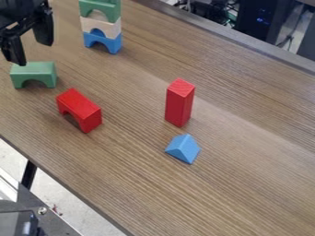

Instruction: Put the green arch on the top of the white arch

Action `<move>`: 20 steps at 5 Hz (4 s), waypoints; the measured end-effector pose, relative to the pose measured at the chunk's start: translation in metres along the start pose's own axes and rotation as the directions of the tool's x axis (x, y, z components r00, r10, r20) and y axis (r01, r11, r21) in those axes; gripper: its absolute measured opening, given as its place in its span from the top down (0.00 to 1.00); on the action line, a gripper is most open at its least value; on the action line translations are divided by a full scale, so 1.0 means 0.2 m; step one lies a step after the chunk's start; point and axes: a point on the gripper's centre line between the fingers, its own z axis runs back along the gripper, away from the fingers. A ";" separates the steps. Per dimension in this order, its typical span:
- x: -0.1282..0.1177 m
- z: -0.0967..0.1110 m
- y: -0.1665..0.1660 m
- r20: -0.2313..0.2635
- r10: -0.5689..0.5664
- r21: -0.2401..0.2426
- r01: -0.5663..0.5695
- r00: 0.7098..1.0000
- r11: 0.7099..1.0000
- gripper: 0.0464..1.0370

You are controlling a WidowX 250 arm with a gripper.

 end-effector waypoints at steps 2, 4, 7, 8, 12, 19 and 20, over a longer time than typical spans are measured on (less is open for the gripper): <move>-0.01 -0.04 0.01 -0.060 0.093 0.009 -0.092 0.994 0.996 0.04; 0.06 -0.06 0.00 -0.098 0.303 -0.066 -0.310 0.948 0.948 0.04; 0.09 -0.19 0.03 -0.078 0.398 -0.017 -0.401 0.914 0.916 0.04; 0.08 -0.24 0.03 -0.094 0.424 0.029 -0.423 0.901 0.906 0.08; 0.01 0.34 -0.03 -0.244 0.249 -0.027 -0.263 0.937 0.964 0.49; -0.17 0.48 -0.70 -0.080 0.235 0.022 -0.234 0.969 0.972 0.49; -0.15 0.48 -0.74 -0.105 0.234 0.038 -0.231 0.967 0.972 0.49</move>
